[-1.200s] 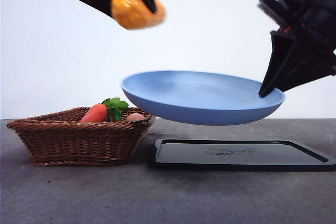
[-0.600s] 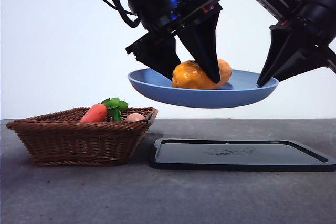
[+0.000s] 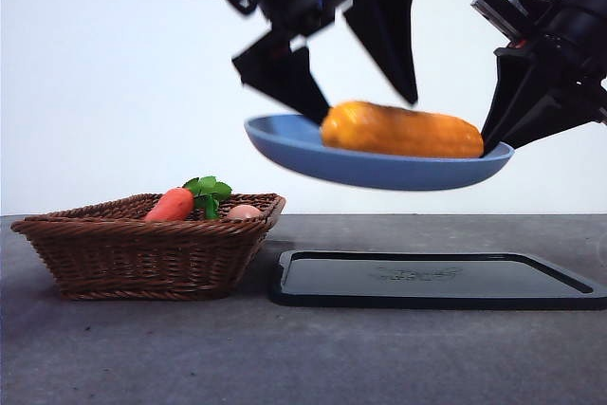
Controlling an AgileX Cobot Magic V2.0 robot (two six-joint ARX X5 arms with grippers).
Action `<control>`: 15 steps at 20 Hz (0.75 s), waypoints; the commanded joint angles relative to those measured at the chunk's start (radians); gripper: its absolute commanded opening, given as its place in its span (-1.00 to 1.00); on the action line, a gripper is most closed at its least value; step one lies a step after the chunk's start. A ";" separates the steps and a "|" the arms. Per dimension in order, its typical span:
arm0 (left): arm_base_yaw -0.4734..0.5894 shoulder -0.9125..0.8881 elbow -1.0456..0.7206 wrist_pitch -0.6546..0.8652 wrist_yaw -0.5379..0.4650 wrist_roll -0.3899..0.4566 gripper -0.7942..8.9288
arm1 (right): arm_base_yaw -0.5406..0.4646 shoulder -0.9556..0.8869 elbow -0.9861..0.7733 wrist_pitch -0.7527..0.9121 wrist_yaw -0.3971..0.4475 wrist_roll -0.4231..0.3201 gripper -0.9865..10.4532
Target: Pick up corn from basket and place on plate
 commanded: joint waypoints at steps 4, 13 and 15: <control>-0.007 -0.045 0.139 -0.073 -0.001 0.010 0.03 | -0.053 0.011 0.021 0.017 0.020 -0.017 -0.82; 0.001 -0.061 0.288 -0.193 -0.002 0.036 0.03 | -0.163 0.216 0.021 0.101 0.050 -0.030 -0.82; 0.002 -0.061 0.298 -0.196 -0.002 0.035 0.03 | -0.168 0.267 0.021 0.127 0.043 -0.029 -0.82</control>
